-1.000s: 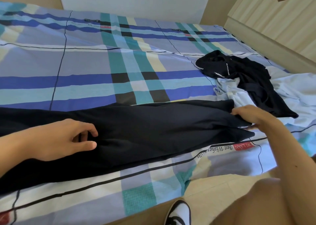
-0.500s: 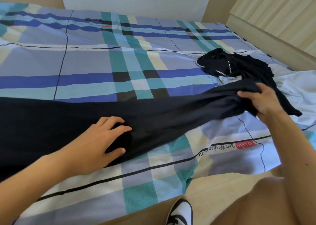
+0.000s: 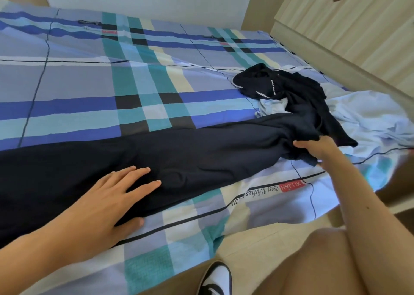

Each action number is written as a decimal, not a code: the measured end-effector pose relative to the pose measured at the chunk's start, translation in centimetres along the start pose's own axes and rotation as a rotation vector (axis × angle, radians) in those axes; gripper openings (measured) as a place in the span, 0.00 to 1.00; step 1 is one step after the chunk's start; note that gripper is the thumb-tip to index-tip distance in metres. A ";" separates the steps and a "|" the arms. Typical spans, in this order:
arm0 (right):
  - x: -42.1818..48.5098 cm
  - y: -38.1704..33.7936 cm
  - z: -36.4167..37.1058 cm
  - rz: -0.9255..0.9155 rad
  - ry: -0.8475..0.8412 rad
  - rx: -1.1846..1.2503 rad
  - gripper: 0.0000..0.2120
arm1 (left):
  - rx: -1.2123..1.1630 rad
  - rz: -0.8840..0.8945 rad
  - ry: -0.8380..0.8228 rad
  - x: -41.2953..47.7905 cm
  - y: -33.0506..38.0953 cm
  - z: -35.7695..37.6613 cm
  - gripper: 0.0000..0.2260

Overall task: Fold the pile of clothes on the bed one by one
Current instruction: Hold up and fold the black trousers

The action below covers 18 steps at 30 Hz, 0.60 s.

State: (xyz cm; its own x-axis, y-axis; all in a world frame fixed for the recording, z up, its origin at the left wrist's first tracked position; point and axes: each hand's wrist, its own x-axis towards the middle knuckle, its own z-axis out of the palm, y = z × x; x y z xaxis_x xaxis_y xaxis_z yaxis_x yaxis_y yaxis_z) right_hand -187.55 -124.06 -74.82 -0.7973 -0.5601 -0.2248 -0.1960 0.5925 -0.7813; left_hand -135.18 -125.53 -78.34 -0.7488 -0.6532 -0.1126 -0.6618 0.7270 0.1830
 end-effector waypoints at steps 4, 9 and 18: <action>-0.2 -0.8 -0.6 -0.040 0.178 0.409 0.20 | 0.019 -0.023 -0.013 0.4 -0.9 1.2 0.26; -0.6 -1.4 -1.1 0.066 0.179 0.640 0.21 | 0.004 -0.051 -0.031 0.7 -1.1 1.6 0.27; -0.7 -0.8 -0.8 0.057 0.168 0.505 0.18 | -0.002 -0.013 -0.051 0.4 -0.4 0.8 0.27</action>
State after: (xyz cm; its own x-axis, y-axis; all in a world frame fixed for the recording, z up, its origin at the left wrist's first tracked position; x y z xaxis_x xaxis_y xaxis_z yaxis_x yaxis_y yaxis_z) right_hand -187.30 -123.71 -73.57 -0.8870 -0.4105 -0.2117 0.1169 0.2439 -0.9627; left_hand -135.24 -125.90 -79.23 -0.7410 -0.6509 -0.1650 -0.6715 0.7181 0.1828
